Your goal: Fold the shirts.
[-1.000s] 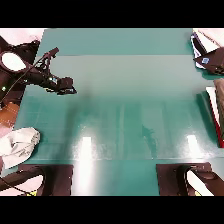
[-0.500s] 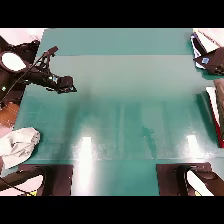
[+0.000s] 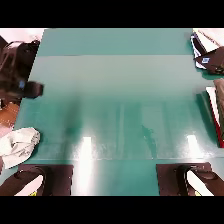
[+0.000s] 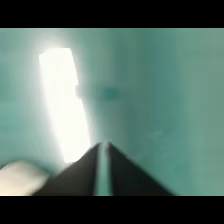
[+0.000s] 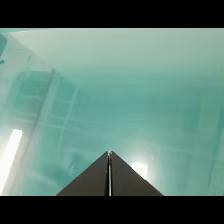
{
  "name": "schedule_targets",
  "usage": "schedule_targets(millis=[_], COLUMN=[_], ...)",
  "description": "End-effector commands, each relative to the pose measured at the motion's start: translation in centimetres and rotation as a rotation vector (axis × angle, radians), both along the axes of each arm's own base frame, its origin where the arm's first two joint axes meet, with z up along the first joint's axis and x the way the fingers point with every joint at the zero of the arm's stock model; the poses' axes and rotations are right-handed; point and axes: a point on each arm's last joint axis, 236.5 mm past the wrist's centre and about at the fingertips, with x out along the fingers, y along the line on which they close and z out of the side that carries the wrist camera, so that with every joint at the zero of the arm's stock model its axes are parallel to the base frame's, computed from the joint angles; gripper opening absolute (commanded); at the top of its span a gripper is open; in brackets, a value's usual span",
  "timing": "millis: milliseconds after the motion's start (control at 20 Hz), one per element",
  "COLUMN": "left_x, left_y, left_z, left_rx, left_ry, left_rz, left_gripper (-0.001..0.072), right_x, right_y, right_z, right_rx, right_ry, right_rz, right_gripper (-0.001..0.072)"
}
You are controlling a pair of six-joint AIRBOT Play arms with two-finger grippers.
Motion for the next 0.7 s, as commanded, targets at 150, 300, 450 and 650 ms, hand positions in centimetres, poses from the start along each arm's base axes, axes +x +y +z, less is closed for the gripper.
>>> schedule_targets(millis=[150,300,450,650], left_x=[-9.3,-12.3,-14.2,-14.3], left_y=[9.8,10.5,10.9,11.4], left_z=[-5.1,-10.1,-14.1,-17.0], left_rx=[0.358,0.403,0.429,0.439], left_ry=[0.232,0.369,0.434,0.394], left_rz=[0.241,0.249,0.252,0.284], left_gripper=[0.0518,0.0519,0.0519,0.0517], right_x=[0.1,0.0,0.0,-0.3], right_y=[-0.1,0.0,0.0,0.1], right_z=[0.1,0.0,0.0,-0.3], right_rx=[-0.027,-0.047,-0.048,-0.049], right_ry=[-0.022,-0.031,-0.031,-0.014], right_rz=[0.016,0.032,0.033,0.045], right_gripper=[0.0019,0.0018,0.0018,0.0018])
